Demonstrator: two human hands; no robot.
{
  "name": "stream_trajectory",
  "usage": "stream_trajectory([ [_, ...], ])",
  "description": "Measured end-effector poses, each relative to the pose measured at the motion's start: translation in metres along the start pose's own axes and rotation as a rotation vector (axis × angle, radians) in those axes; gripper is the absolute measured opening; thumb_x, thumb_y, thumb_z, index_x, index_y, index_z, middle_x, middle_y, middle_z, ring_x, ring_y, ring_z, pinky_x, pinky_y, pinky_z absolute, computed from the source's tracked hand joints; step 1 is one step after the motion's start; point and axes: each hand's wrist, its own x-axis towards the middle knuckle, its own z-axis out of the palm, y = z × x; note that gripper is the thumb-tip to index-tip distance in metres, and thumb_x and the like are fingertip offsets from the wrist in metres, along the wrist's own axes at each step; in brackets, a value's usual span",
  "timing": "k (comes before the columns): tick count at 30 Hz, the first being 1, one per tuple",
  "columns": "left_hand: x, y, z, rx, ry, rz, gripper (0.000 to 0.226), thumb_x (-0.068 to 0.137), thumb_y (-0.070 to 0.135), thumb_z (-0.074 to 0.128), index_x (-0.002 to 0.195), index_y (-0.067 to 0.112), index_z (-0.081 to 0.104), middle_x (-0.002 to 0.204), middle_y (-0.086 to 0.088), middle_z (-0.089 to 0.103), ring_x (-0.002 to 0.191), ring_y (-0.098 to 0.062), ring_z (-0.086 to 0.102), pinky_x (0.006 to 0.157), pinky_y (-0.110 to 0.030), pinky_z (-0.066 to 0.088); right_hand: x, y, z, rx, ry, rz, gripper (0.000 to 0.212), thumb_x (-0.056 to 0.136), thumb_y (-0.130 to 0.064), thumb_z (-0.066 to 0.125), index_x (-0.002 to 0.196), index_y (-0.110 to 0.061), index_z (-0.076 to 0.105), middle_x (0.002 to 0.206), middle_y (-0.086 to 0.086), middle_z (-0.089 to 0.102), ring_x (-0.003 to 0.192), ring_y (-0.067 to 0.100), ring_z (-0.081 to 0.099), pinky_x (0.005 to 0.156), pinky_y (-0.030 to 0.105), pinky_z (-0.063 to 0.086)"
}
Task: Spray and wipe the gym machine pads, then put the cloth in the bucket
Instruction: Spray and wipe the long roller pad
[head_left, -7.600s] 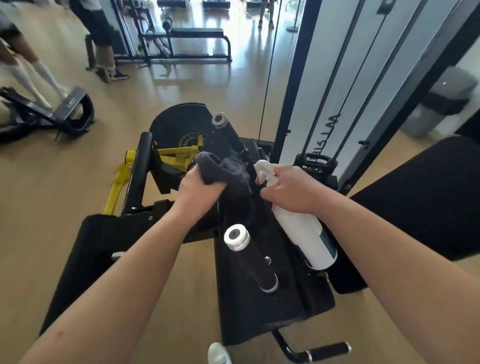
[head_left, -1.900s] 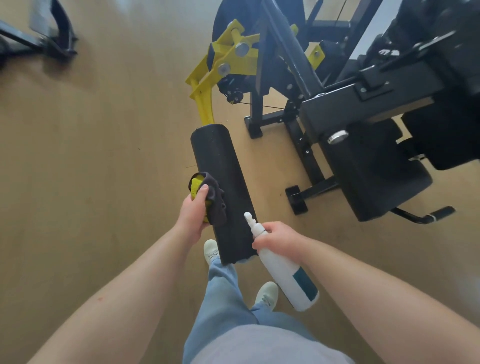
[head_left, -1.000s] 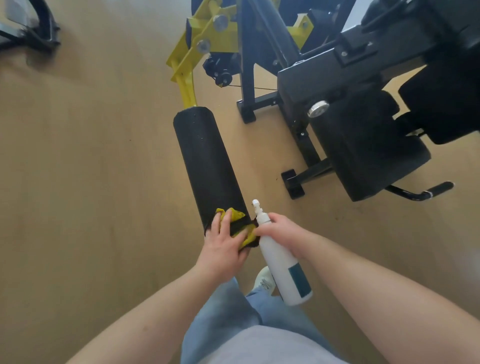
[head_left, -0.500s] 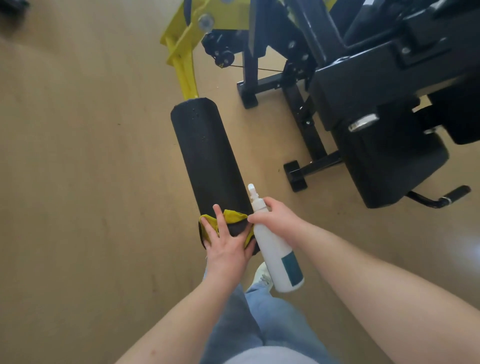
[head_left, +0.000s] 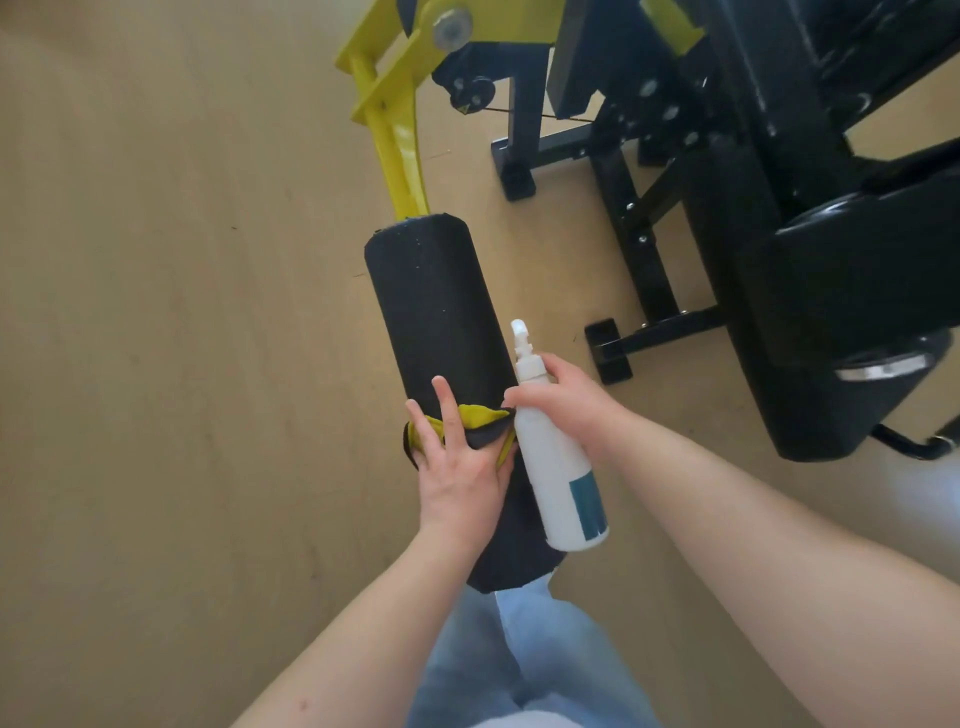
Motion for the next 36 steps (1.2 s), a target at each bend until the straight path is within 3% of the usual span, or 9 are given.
stream_trajectory([
  [7,0.059,-0.015,-0.014,-0.024,-0.002,-0.010,0.056,0.103,0.054,0.023,0.154,0.038,0.041,0.172,-0.008,-0.002,0.150,-0.061,0.003,0.080,-0.076,0.051,0.024,-0.036,-0.006,-0.015,0.028,-0.081,0.040,0.095,-0.028,0.073,0.127,-0.037,0.051,0.100,-0.009,0.066,0.085,0.012,0.070,0.066,0.024,0.056],
  [12,0.099,-0.023,-0.025,-0.052,0.032,-0.053,0.049,0.103,0.051,0.040,0.150,0.047,0.026,0.171,0.007,-0.006,0.152,-0.055,0.001,0.072,-0.073,0.054,0.039,-0.059,-0.010,-0.052,0.009,-0.086,0.033,0.096,-0.025,0.071,0.116,-0.043,0.051,0.095,-0.008,0.065,0.080,0.011,0.067,0.061,0.021,0.051],
  [17,0.142,-0.032,-0.042,-0.099,0.005,-0.129,0.053,0.102,0.052,0.033,0.154,0.044,0.036,0.173,0.001,-0.007,0.154,-0.050,-0.005,0.076,-0.068,0.057,0.046,-0.063,-0.007,0.038,-0.043,0.058,0.018,0.096,-0.020,0.069,0.110,-0.028,0.062,0.091,0.004,0.069,0.068,0.014,0.070,0.056,0.026,0.057],
  [22,0.193,-0.038,-0.061,-0.104,-0.002,-0.194,0.047,0.107,0.051,0.039,0.154,0.052,0.033,0.172,-0.005,-0.010,0.155,-0.047,-0.005,0.089,-0.063,0.055,0.049,-0.058,-0.006,-0.017,-0.091,0.068,0.018,0.092,-0.023,0.071,0.104,-0.034,0.064,0.097,0.008,0.073,0.087,0.029,0.074,0.083,0.046,0.062],
  [25,0.228,-0.043,-0.075,-0.165,-0.024,-0.255,0.043,0.107,0.054,0.036,0.149,0.049,0.043,0.169,-0.004,0.017,0.154,-0.039,0.013,0.100,-0.057,0.046,0.045,-0.054,-0.005,-0.097,-0.099,0.063,0.019,0.092,-0.026,0.072,0.101,-0.038,0.062,0.100,0.005,0.070,0.092,0.027,0.071,0.085,0.043,0.058],
  [27,0.242,-0.047,-0.082,-0.171,0.009,-0.255,0.040,0.106,0.053,0.037,0.133,0.035,0.061,0.142,-0.008,0.051,0.133,-0.038,0.043,0.093,-0.048,0.047,0.042,-0.053,-0.004,-0.107,-0.094,0.056,0.017,0.093,-0.025,0.071,0.102,-0.036,0.062,0.099,0.004,0.067,0.089,0.022,0.068,0.081,0.038,0.056],
  [31,0.266,-0.047,-0.098,-0.235,0.011,-0.431,0.050,0.098,0.063,0.040,0.095,0.021,0.068,0.103,-0.007,0.062,0.098,-0.032,0.057,0.079,-0.038,0.046,0.035,-0.047,-0.002,-0.043,-0.069,0.048,0.013,0.094,-0.027,0.071,0.103,-0.034,0.064,0.099,0.003,0.069,0.084,0.019,0.070,0.076,0.035,0.058],
  [33,0.264,-0.041,-0.099,-0.246,0.011,-0.458,0.051,0.096,0.064,0.042,0.099,0.021,0.068,0.116,-0.007,0.060,0.111,-0.032,0.056,0.089,-0.043,0.049,0.029,-0.039,-0.003,-0.007,-0.075,0.063,0.015,0.094,-0.028,0.070,0.107,-0.034,0.065,0.099,0.003,0.072,0.084,0.020,0.073,0.079,0.039,0.063],
  [36,0.228,-0.028,-0.087,-0.108,-0.011,-0.238,0.040,0.099,0.060,0.045,0.113,0.032,0.071,0.159,-0.002,0.036,0.146,-0.033,0.029,0.106,-0.060,0.039,0.014,-0.016,-0.003,0.020,-0.113,0.099,0.017,0.095,-0.027,0.070,0.111,-0.030,0.064,0.101,0.009,0.072,0.087,0.026,0.073,0.092,0.053,0.061],
])
